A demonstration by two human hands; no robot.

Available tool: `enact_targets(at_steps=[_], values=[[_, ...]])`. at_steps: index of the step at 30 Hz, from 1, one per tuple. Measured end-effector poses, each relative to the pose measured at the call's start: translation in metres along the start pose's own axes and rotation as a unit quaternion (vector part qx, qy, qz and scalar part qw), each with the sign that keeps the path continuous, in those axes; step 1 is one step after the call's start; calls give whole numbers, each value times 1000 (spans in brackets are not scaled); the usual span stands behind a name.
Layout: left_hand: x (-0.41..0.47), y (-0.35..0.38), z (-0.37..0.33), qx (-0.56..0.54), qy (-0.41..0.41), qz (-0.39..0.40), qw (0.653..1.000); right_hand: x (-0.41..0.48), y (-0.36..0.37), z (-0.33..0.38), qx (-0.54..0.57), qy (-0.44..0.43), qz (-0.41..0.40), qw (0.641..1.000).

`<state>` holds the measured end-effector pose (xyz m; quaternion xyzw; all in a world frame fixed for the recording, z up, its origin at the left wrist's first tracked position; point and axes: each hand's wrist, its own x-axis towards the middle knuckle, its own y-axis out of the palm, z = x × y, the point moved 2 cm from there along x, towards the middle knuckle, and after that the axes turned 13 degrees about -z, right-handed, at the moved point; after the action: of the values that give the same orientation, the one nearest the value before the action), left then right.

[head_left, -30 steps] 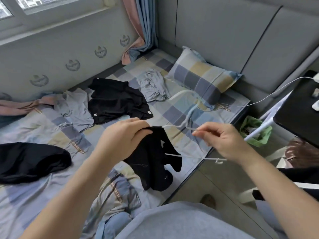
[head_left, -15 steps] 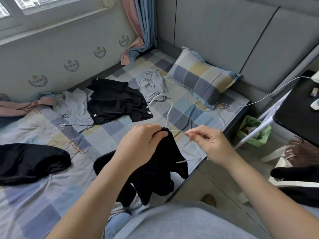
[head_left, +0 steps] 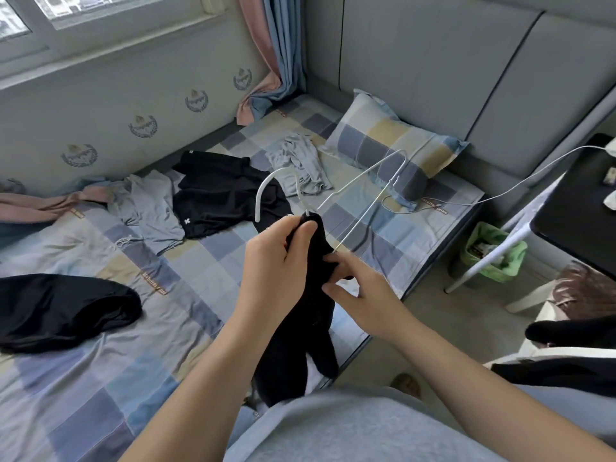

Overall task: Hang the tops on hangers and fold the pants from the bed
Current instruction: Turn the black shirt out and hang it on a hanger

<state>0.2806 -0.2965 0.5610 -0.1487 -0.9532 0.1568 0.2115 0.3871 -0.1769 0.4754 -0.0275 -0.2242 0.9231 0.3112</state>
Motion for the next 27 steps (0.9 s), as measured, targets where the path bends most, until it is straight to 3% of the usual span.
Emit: enact_targets(at_steps=[6, 10, 15, 21, 24, 27], values=[[-10, 2, 5, -8, -8, 20, 1000, 7, -6, 5, 22, -14, -7, 1000], [-8, 0, 7, -7, -12, 5, 1000, 3, -9, 6, 47, -19, -61, 997], [-3, -5, 12, 3, -2, -3, 1000, -6, -9, -1, 109, 32, 72, 991], [-6, -4, 15, -8, 11, 14, 1000, 1, -16, -36, -82, 111, 215, 967], [-3, -7, 17, -18, 8, 25, 999, -1, -19, -66, -180, 117, 213, 953], [-3, -14, 20, -29, 18, 55, 998, -2, -25, -89, -229, 90, 148, 958]])
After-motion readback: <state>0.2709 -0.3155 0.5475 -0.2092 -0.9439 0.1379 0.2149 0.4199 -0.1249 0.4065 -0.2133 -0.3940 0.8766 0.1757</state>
